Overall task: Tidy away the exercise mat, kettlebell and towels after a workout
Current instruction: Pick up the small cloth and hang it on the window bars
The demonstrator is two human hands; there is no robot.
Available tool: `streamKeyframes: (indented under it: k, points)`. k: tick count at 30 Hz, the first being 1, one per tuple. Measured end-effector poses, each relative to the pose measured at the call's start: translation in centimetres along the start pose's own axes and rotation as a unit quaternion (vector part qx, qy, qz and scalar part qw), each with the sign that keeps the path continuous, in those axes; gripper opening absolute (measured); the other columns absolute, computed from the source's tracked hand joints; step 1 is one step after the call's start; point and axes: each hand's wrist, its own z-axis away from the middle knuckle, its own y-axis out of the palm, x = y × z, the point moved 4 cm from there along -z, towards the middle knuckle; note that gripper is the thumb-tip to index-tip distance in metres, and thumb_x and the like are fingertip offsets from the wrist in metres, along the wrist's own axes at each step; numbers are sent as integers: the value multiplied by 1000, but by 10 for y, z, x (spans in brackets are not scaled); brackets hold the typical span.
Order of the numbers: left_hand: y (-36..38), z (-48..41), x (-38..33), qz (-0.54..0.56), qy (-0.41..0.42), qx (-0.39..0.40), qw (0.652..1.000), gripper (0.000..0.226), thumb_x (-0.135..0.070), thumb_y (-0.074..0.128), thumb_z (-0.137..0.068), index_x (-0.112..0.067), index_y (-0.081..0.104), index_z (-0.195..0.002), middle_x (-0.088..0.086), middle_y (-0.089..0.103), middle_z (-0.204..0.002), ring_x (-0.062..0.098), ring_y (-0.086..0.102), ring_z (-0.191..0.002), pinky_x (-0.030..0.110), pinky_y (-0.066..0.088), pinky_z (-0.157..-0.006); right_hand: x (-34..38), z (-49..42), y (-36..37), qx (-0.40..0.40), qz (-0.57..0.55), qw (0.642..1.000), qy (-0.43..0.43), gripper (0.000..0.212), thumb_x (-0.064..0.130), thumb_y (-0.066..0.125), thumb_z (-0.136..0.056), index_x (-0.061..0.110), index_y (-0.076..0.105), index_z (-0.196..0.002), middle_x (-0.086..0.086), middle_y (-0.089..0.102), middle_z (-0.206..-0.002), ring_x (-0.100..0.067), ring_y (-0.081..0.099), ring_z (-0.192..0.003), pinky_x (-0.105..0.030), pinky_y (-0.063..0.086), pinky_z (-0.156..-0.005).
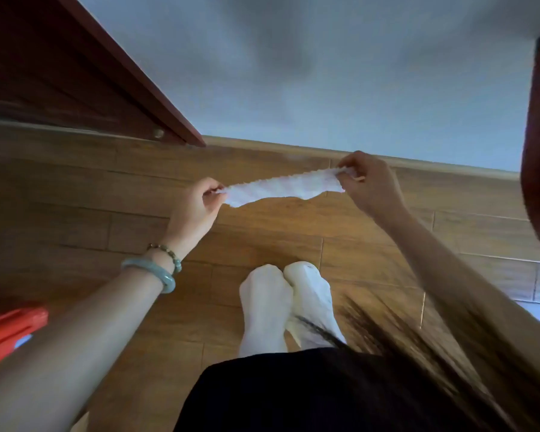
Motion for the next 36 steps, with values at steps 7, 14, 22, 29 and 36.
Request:
streamKeyframes:
  k: [7,14,22,29,36]
  points:
    - [-125,90,-110,-16,28,50,998,13,-23,60,-90,-16,64,-101,-6,64,-93,9,60,-87,23,51,-74,102,123,-98,-23,-33,999,-1,12,13,61,-84,23,65,-89,12,61,-77,-3,55,-73,-12,37,-63]
    - [-171,140,-229,50,94,138,985,6,-22,52,-96,-16,53,-95,-8,54,-81,-6,52,-66,10,37,-58,141,232,-216,-134,-100,986,8,7,15,67,-82,21,62,-82,5,58,-68,-8,51,-63,-21,42,-62]
    - [-120,191,-386,8,237,247,940,9,-22,49,-97,-25,50,-88,5,58,-88,16,61,-82,27,51,-67,80,365,-325,-284,-136,948,49,11,14,63,-85,25,61,-84,7,61,-71,-13,56,-67,-32,47,-64]
    - [-13,290,-500,11,319,337,886,8,-14,56,-93,-15,55,-85,4,55,-78,18,53,-76,46,49,-76,-16,529,-386,-409,-189,884,123,31,9,62,-84,36,56,-73,8,58,-70,-15,57,-64,-40,53,-65]
    - [107,422,-604,4,404,417,814,10,-12,54,-94,-2,54,-91,2,52,-73,0,50,-62,17,47,-57,-106,696,-455,-483,-181,838,179,5,11,61,-88,14,63,-92,-7,65,-87,-28,64,-77,-48,56,-69]
